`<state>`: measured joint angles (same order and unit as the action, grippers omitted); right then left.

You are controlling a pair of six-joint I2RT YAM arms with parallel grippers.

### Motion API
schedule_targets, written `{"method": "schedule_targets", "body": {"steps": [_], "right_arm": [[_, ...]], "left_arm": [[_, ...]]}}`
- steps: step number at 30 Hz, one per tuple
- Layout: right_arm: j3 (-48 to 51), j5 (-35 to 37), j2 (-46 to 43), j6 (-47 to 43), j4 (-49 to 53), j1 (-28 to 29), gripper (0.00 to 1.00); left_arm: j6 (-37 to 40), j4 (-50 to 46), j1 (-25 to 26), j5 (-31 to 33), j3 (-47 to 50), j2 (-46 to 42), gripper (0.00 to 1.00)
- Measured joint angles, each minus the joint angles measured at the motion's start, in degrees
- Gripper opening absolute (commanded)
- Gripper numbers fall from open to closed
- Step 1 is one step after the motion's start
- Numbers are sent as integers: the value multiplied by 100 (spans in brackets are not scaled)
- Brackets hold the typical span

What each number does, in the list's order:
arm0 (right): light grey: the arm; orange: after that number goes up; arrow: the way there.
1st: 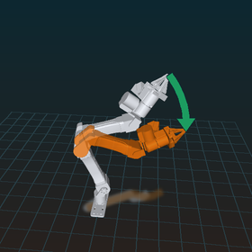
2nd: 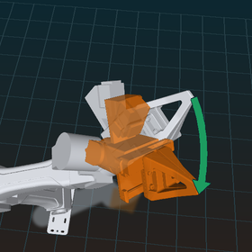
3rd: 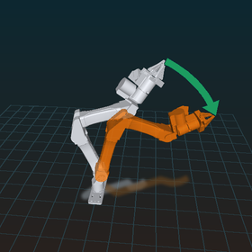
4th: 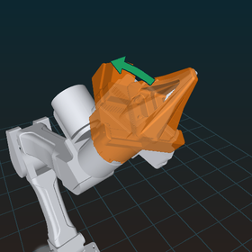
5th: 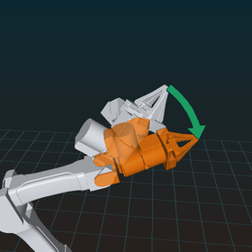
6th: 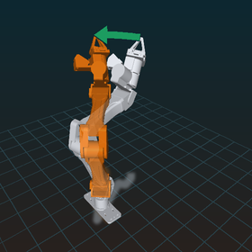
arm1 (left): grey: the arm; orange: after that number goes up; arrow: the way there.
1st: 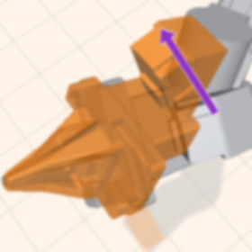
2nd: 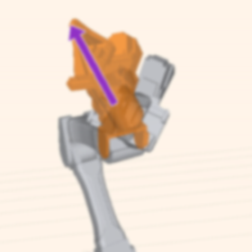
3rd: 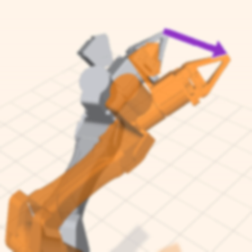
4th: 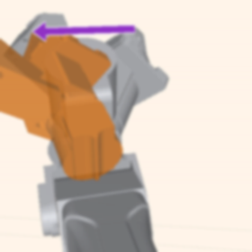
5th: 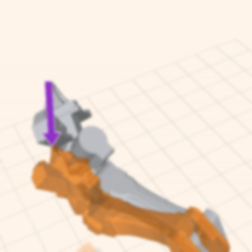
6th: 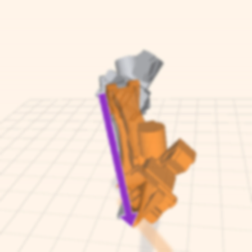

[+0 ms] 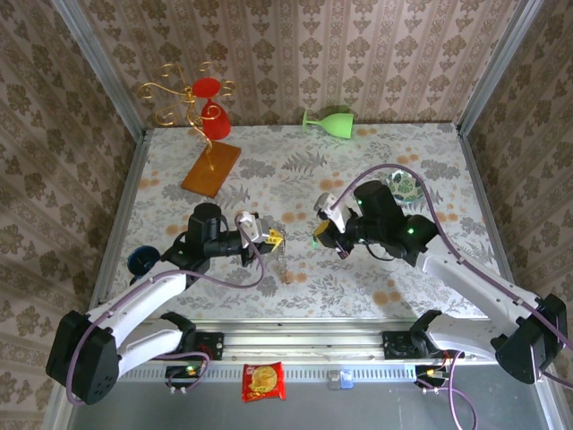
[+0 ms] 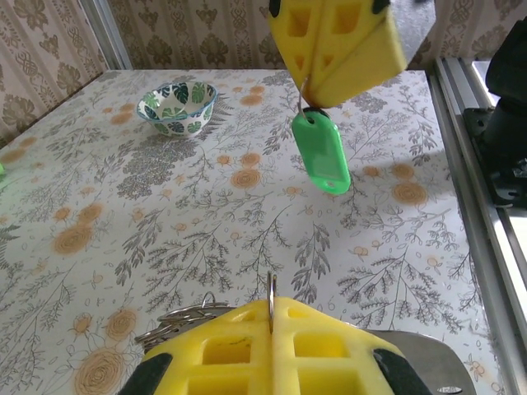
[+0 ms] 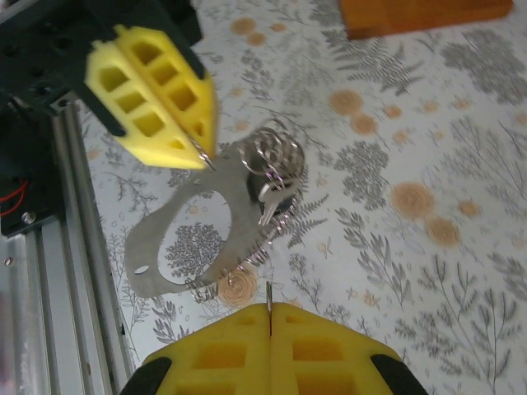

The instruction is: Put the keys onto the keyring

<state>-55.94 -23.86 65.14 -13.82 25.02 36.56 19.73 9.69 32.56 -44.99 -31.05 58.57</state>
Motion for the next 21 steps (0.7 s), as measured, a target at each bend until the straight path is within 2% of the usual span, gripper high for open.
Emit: {"method": "schedule_targets", "body": {"steps": [6, 13, 21], "right_arm": [[-197, -369, 313, -372, 68, 136, 0], [-658, -748, 1010, -402, 356, 179, 0], [-975, -953, 1353, -404, 544, 284, 0]], "left_arm": [[-348, 35, 83, 61, -66, 31, 0], [-293, 22, 188, 136, -66, 31, 0], [-46, -109, 203, 138, -76, 94, 0]]}}
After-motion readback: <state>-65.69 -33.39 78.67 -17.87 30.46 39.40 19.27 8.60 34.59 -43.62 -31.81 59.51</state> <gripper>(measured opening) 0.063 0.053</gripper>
